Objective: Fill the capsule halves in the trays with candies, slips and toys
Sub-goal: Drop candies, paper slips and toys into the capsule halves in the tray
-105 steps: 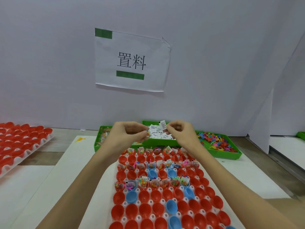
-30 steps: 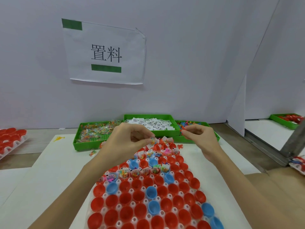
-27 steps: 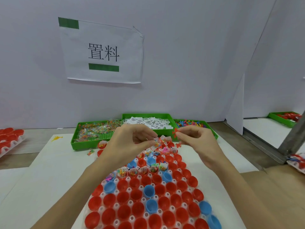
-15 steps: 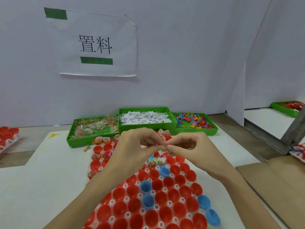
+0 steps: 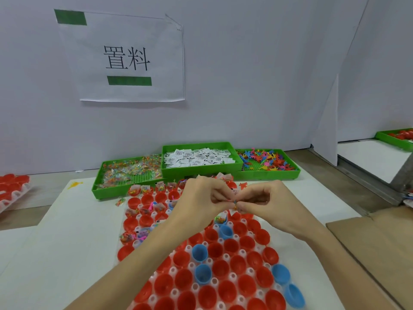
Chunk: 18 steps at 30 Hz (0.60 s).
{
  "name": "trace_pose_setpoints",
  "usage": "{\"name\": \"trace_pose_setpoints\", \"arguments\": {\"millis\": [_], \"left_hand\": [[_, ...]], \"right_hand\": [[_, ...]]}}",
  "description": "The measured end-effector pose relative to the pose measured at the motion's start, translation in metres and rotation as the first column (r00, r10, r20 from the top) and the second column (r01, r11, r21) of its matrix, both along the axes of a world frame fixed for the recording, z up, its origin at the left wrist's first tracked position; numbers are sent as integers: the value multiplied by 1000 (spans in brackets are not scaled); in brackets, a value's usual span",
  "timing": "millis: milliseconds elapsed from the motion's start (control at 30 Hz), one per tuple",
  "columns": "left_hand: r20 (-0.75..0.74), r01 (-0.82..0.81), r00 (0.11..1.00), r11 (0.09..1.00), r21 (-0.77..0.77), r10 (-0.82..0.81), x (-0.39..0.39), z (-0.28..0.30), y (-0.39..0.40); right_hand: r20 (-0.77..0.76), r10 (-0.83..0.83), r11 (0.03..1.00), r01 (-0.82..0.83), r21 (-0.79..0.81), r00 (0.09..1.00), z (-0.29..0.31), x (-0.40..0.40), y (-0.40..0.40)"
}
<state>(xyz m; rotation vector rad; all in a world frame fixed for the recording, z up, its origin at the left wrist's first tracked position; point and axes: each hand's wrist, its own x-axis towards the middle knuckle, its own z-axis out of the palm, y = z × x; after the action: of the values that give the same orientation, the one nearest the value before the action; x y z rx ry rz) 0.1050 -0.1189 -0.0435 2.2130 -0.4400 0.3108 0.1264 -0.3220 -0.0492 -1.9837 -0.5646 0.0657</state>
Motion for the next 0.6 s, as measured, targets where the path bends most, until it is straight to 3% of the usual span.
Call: {"name": "trace_pose_setpoints", "arguments": {"millis": [100,233,600], "left_hand": [[-60,54,997,992,110,-48,10,-1,-5],[-21,70,998,972,224,-67,16,-3,-12],[-4,56,998,921,385,-59,16,-6,-15]], "right_hand": [[-40,-39,997,36,-62,998,-7,5,-2],[-77,-65,996,60,-68,995,-9,9,-7],[111,-109,965,132,-227,988,-22,8,9]]}}
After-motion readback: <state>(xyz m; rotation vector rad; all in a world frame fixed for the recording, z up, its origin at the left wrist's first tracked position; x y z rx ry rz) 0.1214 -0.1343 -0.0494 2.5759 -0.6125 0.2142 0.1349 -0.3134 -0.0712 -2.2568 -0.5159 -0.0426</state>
